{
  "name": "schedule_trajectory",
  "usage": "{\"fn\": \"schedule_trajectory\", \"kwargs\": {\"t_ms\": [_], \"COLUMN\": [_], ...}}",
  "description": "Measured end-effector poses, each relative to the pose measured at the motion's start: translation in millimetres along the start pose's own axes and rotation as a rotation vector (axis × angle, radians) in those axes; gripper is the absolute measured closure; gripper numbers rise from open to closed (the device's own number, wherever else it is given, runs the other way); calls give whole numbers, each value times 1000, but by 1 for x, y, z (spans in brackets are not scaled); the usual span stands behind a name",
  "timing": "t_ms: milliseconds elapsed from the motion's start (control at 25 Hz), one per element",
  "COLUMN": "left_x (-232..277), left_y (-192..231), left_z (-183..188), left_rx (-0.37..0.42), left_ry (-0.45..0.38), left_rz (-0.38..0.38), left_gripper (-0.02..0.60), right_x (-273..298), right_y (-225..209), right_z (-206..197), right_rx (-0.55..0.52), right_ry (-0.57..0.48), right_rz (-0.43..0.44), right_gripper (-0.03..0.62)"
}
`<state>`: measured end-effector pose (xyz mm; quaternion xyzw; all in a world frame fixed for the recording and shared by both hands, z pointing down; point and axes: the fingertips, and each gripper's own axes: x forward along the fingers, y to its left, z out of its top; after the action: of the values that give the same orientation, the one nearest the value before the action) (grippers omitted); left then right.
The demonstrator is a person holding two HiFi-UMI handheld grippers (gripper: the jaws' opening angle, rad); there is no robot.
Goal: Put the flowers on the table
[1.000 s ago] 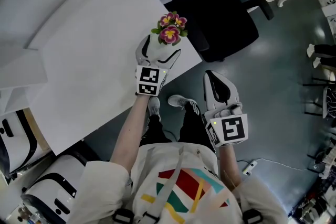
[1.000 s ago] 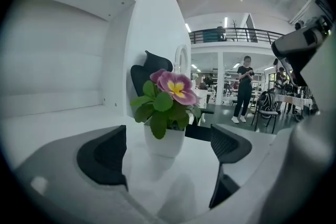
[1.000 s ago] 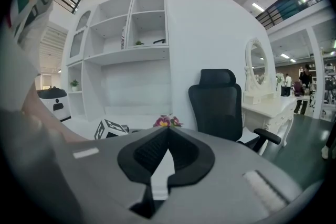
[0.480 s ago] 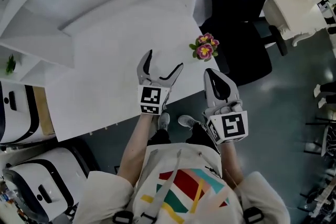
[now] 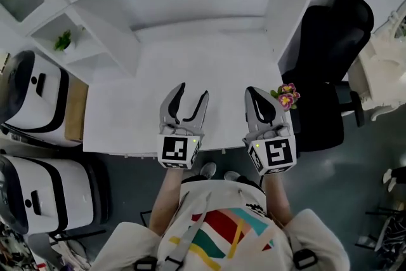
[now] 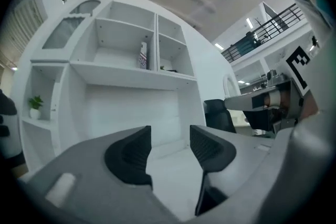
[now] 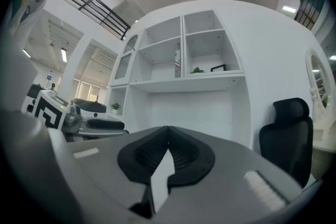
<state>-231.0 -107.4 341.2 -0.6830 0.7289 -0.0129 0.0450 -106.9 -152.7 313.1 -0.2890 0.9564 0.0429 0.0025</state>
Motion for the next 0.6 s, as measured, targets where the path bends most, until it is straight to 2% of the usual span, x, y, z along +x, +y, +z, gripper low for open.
{"fn": "schedule_trajectory", "kwargs": {"t_ms": [80,160,320,600], "left_x": [-12,-25,-45,-71], "left_y": [20,33,43,60], "left_z": [20,38,53,57], "left_rx": [60,115,133,47], "left_ry": [-46,-79,-116,-99], "left_rz": [66,132,227,329], "left_gripper": [422,562,578,578], "right_x": [14,23,27,28], "right_y": [15,29,54,76], "right_z": [8,14,18,2], "right_rx": [-7,-11,-10,-21], "right_ry": [-21,-35,-40,16], "right_rz": [40,77,147,187], "right_gripper": [592,592,592,594]}}
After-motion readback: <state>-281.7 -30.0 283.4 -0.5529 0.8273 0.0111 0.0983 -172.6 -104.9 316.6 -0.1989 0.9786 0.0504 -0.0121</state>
